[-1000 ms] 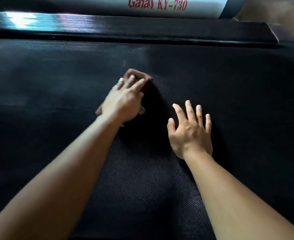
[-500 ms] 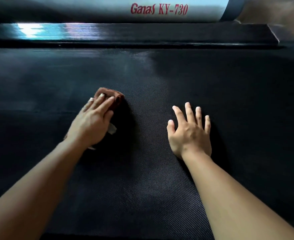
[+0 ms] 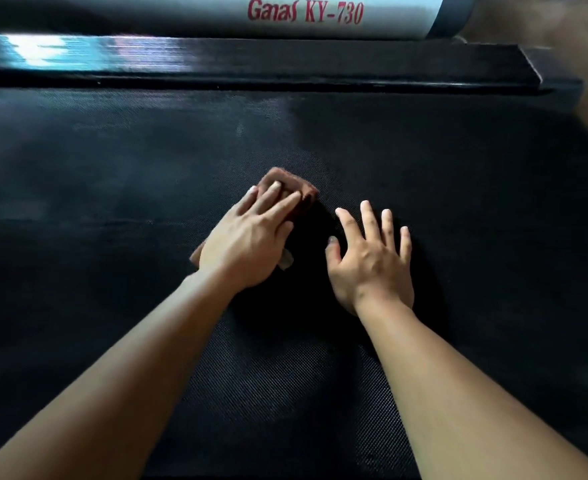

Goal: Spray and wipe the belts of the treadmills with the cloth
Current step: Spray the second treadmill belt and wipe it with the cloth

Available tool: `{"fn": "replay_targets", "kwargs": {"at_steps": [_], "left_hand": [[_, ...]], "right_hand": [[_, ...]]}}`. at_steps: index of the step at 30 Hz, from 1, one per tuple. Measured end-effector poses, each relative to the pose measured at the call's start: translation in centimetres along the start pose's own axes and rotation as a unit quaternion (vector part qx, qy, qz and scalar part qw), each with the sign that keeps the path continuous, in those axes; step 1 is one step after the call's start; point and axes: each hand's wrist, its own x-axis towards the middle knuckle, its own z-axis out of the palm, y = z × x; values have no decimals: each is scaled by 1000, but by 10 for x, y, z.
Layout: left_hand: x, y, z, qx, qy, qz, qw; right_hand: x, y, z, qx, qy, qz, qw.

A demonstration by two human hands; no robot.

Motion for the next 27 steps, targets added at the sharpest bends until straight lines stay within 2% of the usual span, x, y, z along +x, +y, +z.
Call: {"fn": "replay_targets", "kwargs": {"at_steps": [8,14,18,21,24,27], "left_hand": [[-84,-42,-21,13,7,-11,1000],[-36,-80,-25,13,48,-135,990],[7,-55,-22,19,40,-175,984],[21,-25,-12,7,19,-107,994],[-1,-6,-2,24,-8,30,999],[-48,-5,-3,28,-12,32,999]], "right_hand": [[0,0,0,-2,7,-4,1000],[0,0,0,0,3,-5,1000],[-1,0,0,8,7,-5,1000],[-2,1,0,13,14,-9,1000],[-1,3,1,28,23,-9,999],[0,4,3,40,29,-14,999]]}}
